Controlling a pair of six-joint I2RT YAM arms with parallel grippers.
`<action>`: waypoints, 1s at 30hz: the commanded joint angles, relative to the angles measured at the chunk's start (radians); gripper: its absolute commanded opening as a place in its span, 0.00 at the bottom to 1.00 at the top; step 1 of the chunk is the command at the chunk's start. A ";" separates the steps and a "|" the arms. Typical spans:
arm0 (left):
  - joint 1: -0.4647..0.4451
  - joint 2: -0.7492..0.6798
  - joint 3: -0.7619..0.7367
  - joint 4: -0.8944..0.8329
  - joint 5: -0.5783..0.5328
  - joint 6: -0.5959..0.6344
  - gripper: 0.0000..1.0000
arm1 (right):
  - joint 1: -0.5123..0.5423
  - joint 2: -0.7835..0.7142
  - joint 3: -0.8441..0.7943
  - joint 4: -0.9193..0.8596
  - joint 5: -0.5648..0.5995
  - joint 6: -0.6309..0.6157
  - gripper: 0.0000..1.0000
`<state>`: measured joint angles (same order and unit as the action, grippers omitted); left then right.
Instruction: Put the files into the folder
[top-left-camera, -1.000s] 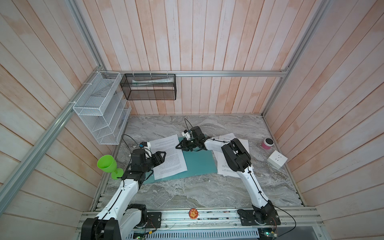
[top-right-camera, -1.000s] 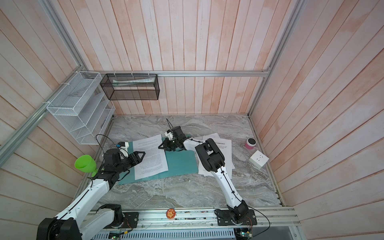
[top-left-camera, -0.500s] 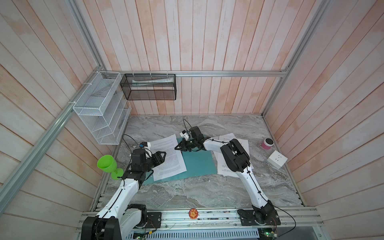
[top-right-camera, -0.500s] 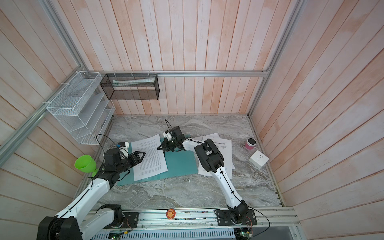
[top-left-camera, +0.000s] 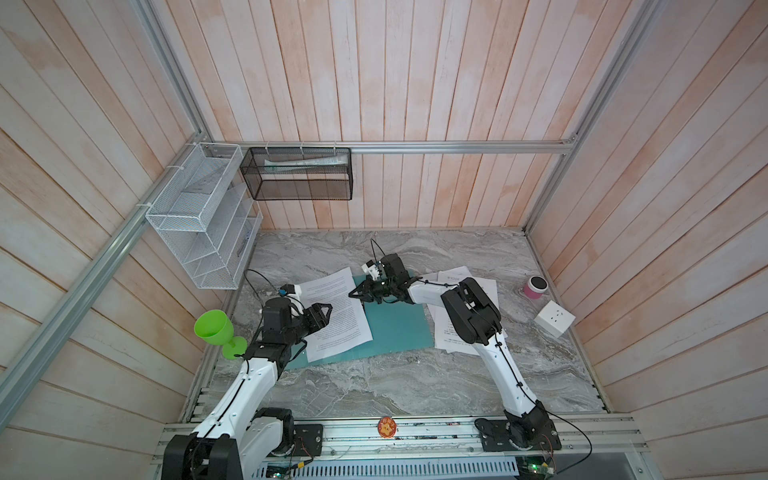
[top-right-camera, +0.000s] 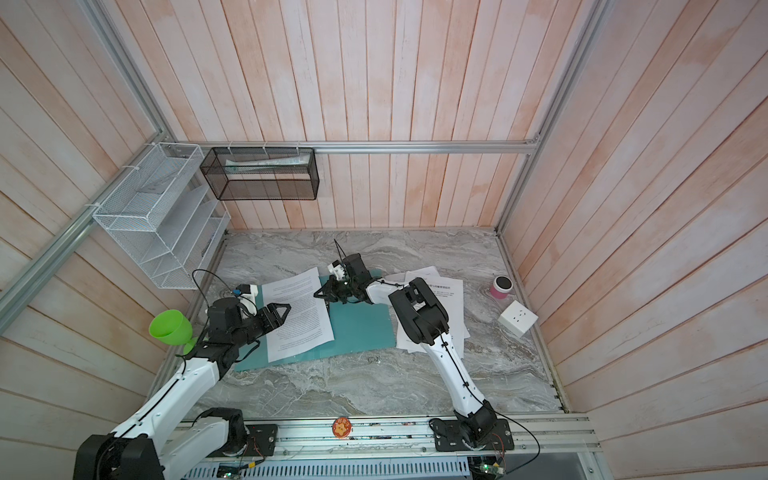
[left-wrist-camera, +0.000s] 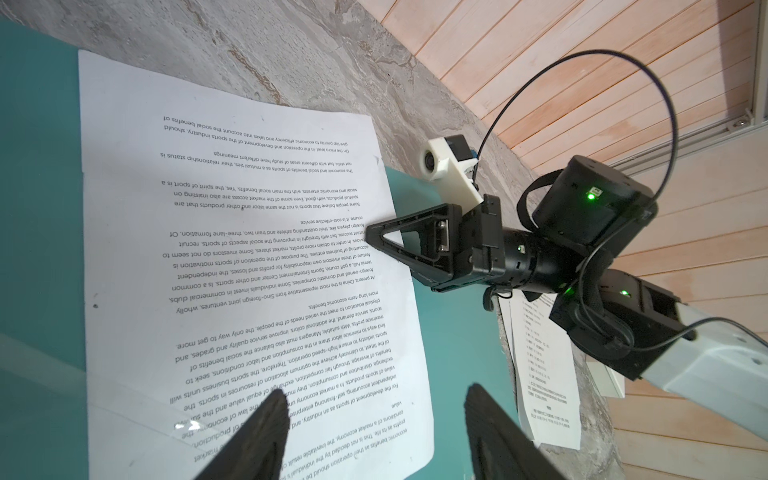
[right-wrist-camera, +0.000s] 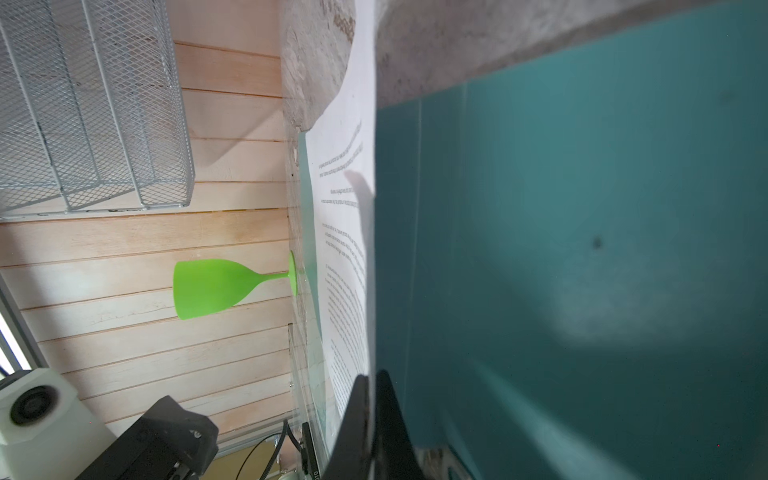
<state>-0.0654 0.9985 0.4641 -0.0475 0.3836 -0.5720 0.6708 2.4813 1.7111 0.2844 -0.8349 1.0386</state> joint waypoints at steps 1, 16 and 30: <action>0.006 -0.019 -0.012 -0.009 -0.017 0.001 0.70 | -0.014 -0.049 -0.036 0.068 0.021 0.046 0.00; 0.006 -0.005 -0.018 -0.003 -0.019 0.000 0.70 | -0.036 -0.165 -0.279 0.239 0.085 0.160 0.00; 0.006 -0.029 -0.059 0.000 -0.024 -0.019 0.69 | 0.034 -0.245 -0.430 0.341 0.354 0.292 0.00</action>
<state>-0.0654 0.9894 0.4236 -0.0555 0.3763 -0.5850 0.6834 2.2715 1.3025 0.5819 -0.5770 1.2858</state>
